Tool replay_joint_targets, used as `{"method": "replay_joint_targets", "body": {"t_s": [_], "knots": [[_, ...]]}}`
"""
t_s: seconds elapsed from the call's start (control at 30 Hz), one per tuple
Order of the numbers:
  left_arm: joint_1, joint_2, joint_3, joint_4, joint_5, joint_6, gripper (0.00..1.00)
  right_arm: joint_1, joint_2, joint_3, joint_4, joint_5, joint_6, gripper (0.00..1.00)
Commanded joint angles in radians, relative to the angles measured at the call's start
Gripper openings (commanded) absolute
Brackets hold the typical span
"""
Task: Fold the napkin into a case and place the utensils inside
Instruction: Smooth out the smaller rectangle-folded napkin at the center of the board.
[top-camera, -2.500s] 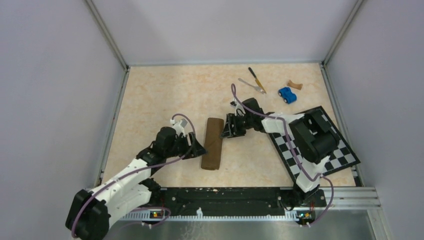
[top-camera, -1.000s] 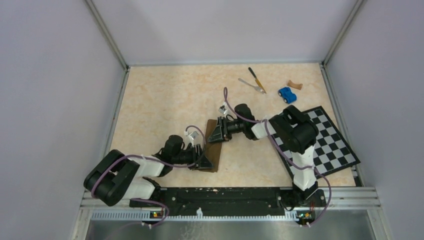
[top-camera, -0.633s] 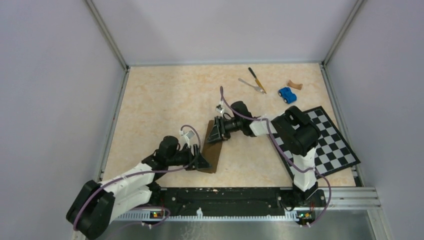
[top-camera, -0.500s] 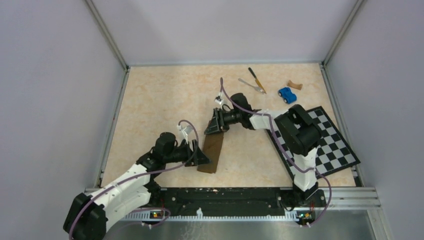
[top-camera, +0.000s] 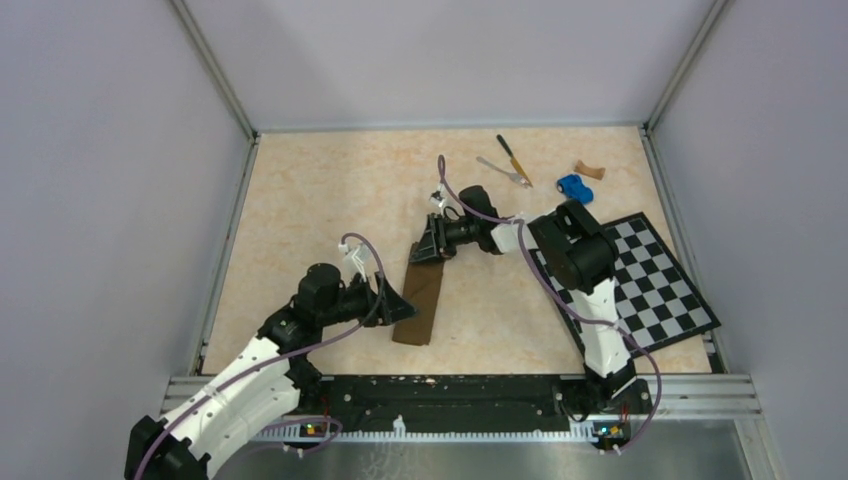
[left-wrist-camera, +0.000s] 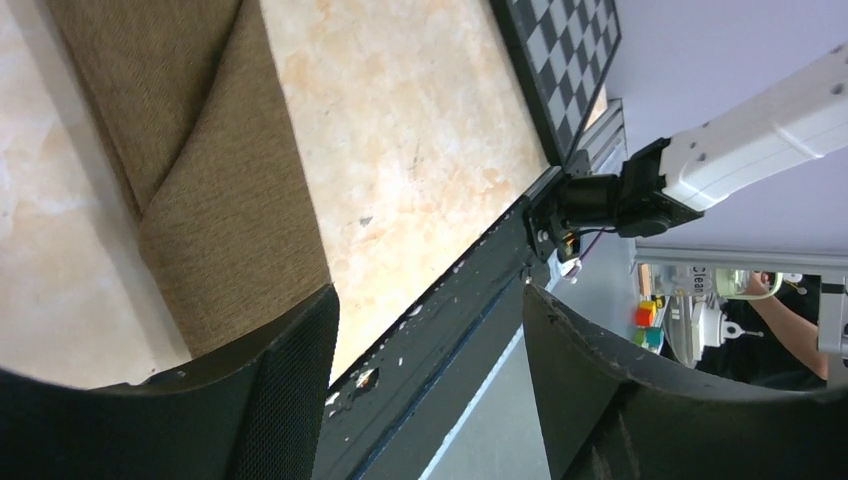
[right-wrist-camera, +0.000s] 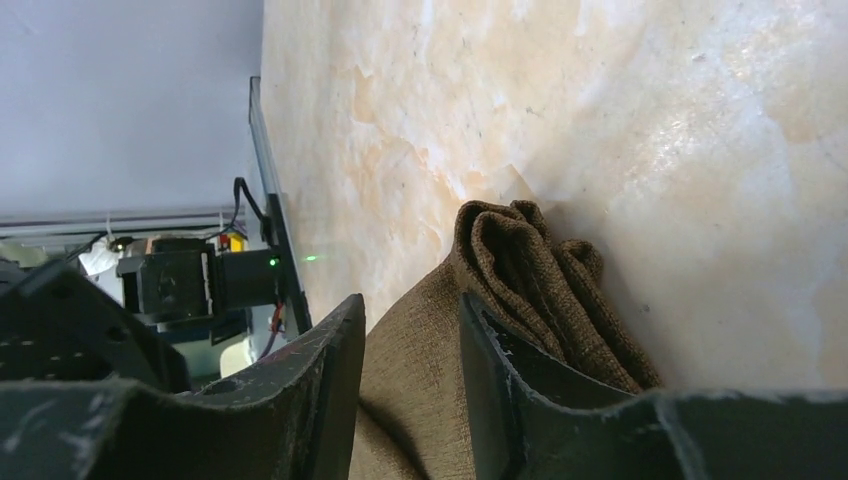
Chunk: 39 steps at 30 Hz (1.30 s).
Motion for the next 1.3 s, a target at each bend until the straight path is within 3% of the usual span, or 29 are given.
{"method": "replay_joint_targets", "body": {"t_s": [0.0,0.2,0.57,0.87,1.1,1.27], "knots": [[-0.001,0.028,-0.051,0.089,0.001,-0.045,0.73,0.015,-0.015,-0.01,0.076,0.021,0.036,0.4],[-0.001,0.083,-0.056,0.158,-0.017,-0.075,0.73,0.002,-0.089,0.006,0.106,-0.001,0.095,0.42],[0.0,0.015,-0.058,0.092,-0.038,-0.076,0.73,0.031,0.143,0.063,0.241,0.003,0.192,0.4],[0.0,-0.001,-0.017,0.062,-0.097,-0.043,0.75,0.108,0.045,-0.1,0.389,0.011,0.277,0.4],[0.0,0.032,0.027,0.053,-0.101,-0.017,0.75,0.109,0.059,0.082,0.196,-0.041,0.18,0.4],[0.001,0.006,0.059,0.005,-0.134,-0.005,0.75,0.087,-0.052,0.16,0.136,-0.068,0.193,0.44]]}}
